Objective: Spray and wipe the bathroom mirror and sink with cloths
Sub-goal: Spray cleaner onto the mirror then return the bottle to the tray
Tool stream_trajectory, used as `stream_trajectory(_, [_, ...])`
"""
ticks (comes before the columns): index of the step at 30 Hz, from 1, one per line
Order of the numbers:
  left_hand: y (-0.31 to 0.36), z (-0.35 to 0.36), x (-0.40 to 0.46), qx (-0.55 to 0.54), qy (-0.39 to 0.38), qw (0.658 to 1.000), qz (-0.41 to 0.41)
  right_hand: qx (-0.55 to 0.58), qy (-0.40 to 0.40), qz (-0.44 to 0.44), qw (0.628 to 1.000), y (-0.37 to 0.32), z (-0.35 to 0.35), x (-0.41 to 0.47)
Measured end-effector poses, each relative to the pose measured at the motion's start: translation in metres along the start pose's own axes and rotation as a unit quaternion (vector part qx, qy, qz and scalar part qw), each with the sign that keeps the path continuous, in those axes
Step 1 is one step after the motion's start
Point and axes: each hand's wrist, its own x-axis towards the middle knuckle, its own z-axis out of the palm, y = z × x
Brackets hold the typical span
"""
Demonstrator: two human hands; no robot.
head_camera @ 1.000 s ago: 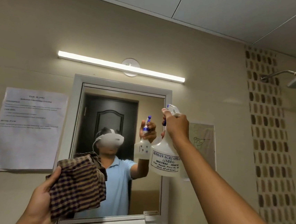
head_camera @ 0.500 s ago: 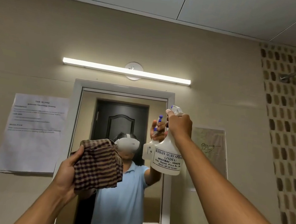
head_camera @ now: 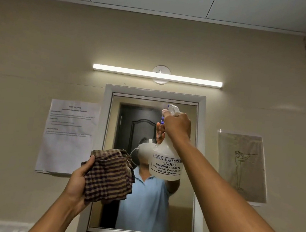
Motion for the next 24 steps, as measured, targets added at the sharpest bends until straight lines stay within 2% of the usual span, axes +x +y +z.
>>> stream_trajectory(14, [0.019,-0.042,-0.001,0.013,-0.009,1.000,-0.025,0.018,-0.054,-0.069,0.996,-0.049,0.078,-0.046])
stream_trajectory(24, [0.026,-0.066,-0.010,0.011,-0.023,0.999,-0.046,0.008,-0.093,-0.038,0.995,-0.037,0.109,-0.081])
